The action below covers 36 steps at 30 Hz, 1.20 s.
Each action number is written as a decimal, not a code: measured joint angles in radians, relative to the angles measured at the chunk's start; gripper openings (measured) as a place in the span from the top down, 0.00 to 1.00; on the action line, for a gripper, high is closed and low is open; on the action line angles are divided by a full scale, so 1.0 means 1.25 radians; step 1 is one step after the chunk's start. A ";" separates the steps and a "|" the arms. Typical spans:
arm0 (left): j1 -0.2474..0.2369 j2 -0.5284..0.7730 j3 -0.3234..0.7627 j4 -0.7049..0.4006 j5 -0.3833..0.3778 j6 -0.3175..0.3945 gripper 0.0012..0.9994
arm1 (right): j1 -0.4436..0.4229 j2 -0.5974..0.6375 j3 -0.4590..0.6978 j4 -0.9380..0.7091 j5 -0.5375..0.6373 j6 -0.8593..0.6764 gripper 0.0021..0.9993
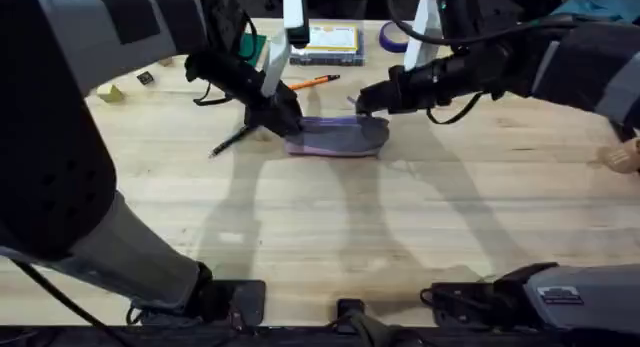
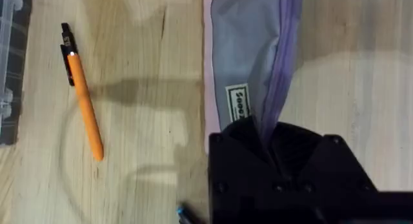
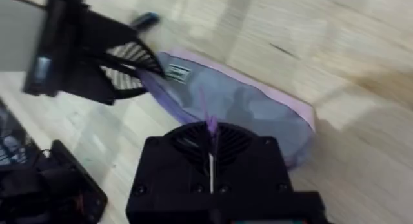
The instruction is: Unzip the bag, pick up the pens from the table one at a time and place them inside, then zip the bag closed.
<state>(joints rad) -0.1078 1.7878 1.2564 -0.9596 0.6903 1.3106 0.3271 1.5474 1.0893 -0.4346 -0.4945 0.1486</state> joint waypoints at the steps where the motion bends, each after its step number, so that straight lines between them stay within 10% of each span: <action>1: 0.001 0.000 0.000 0.001 0.000 0.000 0.96 | 0.000 0.000 0.000 0.008 -0.010 0.000 0.97; 33: 0.013 0.000 0.001 -0.003 -0.017 0.003 0.96 | 0.211 0.141 0.000 0.383 -0.020 0.098 0.97; 36: 0.013 0.000 0.001 -0.006 -0.016 0.006 0.96 | 0.209 0.141 0.000 0.384 -0.014 0.106 0.81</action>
<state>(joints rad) -0.0917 1.7878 1.2572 -0.9675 0.6702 1.3182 0.5885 1.7237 1.0897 0.0456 -0.5124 0.2806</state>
